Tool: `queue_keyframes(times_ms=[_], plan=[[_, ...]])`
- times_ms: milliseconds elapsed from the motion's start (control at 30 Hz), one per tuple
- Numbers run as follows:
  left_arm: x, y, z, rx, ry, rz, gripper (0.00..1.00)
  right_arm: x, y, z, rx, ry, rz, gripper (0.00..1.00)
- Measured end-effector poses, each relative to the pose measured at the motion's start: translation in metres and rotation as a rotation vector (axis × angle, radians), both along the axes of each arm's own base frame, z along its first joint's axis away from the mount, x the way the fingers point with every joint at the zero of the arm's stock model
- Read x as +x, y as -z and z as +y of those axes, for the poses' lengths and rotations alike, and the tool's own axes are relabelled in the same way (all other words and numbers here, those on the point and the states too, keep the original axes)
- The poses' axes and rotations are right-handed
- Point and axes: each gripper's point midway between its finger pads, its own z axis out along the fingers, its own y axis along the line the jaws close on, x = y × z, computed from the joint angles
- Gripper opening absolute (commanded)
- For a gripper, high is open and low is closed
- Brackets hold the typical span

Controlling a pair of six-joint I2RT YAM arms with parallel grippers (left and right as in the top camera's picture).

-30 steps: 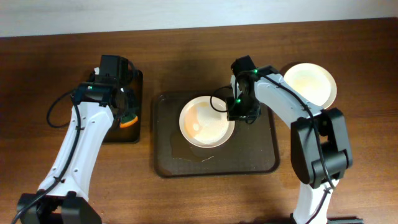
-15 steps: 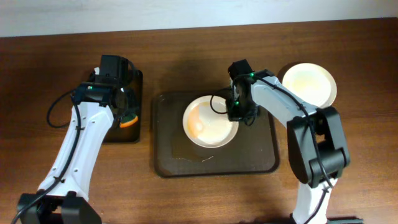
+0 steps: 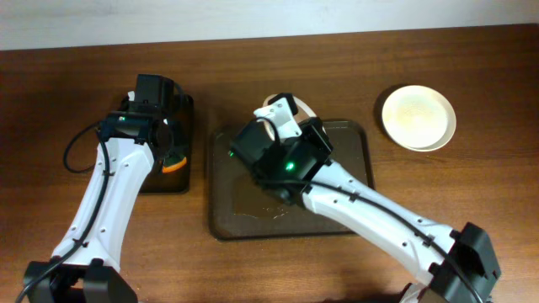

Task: Clean dirty plates on tray and stack at the side
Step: 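Lift the last plate with the right gripper and stack it on the right-side plates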

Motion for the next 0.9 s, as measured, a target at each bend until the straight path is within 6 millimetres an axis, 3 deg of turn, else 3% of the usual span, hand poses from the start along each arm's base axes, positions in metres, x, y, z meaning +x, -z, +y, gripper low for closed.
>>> queue_keyframes(times_ms=[100, 233, 333, 433, 500, 633, 700, 733, 767, 800, 900], plan=[[0.0, 0.0, 0.0, 0.0, 0.0, 0.001, 0.0, -0.008, -0.023, 0.007, -0.121, -0.011, -0.094, 0.04], [0.0, 0.0, 0.0, 0.0, 0.0, 0.0, 0.0, -0.014, -0.029, 0.014, -0.161, -0.032, -0.115, 0.04], [0.0, 0.0, 0.0, 0.0, 0.0, 0.001, 0.0, -0.015, -0.015, 0.014, -0.102, -0.043, -0.053, 0.04], [0.0, 0.0, 0.0, 0.0, 0.0, 0.001, 0.0, -0.011, 0.017, 0.0, 0.105, 0.034, 0.051, 0.04], [0.0, 0.0, 0.0, 0.0, 0.0, 0.002, 0.0, 0.001, 0.041, -0.025, 0.282, 0.145, 0.137, 0.04], [0.0, 0.0, 0.0, -0.001, 0.0, 0.001, 0.0, 0.024, 0.088, -0.12, 0.725, 0.433, 0.366, 0.04], [0.0, 0.0, 0.0, -0.001, 0.001, 0.002, 0.0, 0.03, 0.094, -0.17, 0.954, 0.502, 0.406, 0.04], [0.0, 0.0, 0.0, -0.001, 0.0, 0.001, 0.0, 0.033, 0.092, -0.206, 1.059, 0.545, 0.374, 0.04], [0.0, 0.0, 0.0, -0.002, 0.001, 0.002, 0.0, 0.034, 0.091, -0.22, 1.1, 0.56, 0.352, 0.04], [0.0, 0.001, -0.001, -0.004, 0.001, 0.002, 0.0, 0.036, 0.088, -0.257, 1.144, 0.606, 0.28, 0.04], [0.0, 0.001, -0.001, -0.006, 0.002, 0.002, 0.0, 0.032, 0.09, -0.327, 1.192, 0.723, 0.14, 0.04]])
